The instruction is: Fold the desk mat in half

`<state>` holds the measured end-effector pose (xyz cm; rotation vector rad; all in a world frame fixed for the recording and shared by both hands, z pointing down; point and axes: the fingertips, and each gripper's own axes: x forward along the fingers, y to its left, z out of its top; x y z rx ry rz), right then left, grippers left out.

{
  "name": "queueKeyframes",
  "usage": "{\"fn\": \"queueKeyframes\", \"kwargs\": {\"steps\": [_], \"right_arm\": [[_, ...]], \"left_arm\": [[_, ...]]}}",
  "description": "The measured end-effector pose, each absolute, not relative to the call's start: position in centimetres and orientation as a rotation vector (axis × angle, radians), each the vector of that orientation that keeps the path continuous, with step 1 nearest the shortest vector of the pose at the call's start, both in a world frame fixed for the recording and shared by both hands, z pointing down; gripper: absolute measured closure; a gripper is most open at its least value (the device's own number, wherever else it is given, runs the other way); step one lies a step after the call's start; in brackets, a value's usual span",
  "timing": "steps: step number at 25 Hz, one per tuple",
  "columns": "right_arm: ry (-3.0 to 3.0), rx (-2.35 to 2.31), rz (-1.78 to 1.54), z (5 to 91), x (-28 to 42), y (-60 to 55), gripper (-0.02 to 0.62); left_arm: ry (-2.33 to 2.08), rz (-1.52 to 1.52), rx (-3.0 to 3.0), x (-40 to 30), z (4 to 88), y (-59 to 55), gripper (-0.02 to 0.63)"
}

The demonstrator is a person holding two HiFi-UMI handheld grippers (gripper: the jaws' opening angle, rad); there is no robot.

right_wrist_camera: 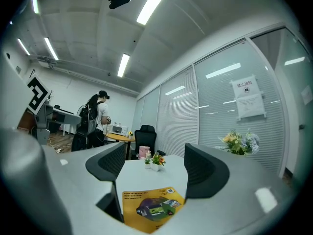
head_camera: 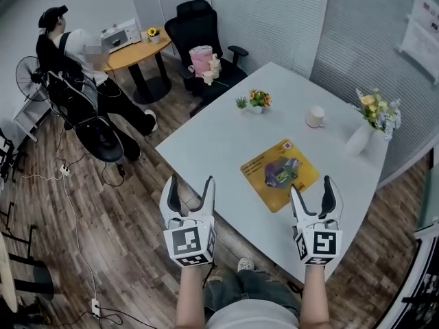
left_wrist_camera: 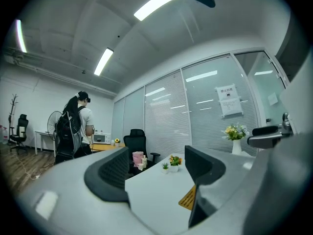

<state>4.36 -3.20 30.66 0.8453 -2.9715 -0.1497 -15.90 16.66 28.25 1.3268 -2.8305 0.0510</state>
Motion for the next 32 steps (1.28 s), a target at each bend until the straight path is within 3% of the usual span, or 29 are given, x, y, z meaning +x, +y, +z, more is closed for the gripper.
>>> {"fn": "queueKeyframes", "kwargs": {"steps": [32], "right_arm": [[-2.746, 1.237, -0.087, 34.1, -0.5, -14.0, 0.202]], "left_arm": [[-2.52, 0.147, 1.724, -25.4, 32.2, -2.3, 0.264]]}}
